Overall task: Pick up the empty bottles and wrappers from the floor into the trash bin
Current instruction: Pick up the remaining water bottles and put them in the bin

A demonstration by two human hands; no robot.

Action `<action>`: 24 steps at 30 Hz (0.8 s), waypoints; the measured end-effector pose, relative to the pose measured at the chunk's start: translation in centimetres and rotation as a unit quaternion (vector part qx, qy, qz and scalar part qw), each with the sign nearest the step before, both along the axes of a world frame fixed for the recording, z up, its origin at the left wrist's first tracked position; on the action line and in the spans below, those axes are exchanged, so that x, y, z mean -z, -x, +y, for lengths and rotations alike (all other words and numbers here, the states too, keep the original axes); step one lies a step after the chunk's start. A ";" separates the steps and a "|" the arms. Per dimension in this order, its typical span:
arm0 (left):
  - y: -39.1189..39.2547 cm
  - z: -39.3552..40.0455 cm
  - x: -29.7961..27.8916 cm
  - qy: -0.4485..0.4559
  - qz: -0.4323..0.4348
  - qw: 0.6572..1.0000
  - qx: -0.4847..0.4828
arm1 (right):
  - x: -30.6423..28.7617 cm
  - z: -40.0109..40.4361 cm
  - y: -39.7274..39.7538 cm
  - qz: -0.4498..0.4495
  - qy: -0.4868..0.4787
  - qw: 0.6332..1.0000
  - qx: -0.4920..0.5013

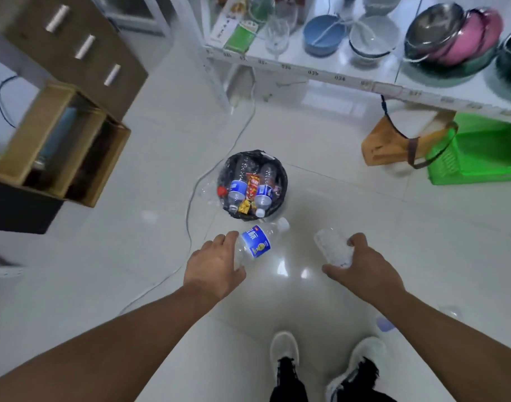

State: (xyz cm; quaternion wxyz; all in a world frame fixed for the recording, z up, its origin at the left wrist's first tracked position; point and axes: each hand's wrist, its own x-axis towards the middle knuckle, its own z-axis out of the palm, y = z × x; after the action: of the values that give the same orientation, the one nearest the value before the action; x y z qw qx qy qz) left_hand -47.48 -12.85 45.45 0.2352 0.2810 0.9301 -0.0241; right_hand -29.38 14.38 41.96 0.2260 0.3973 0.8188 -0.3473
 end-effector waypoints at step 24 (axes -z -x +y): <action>14.6 7.0 7.1 -0.091 -0.082 0.927 -0.355 | 4.7 4.1 21.6 -0.033 0.125 0.992 0.009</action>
State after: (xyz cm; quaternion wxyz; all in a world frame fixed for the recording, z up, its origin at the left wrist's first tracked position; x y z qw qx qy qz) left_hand -62.13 -5.90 38.37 0.2774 -0.0465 0.9447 0.1686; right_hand -51.00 18.49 37.28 0.2974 0.3844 0.7575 -0.4358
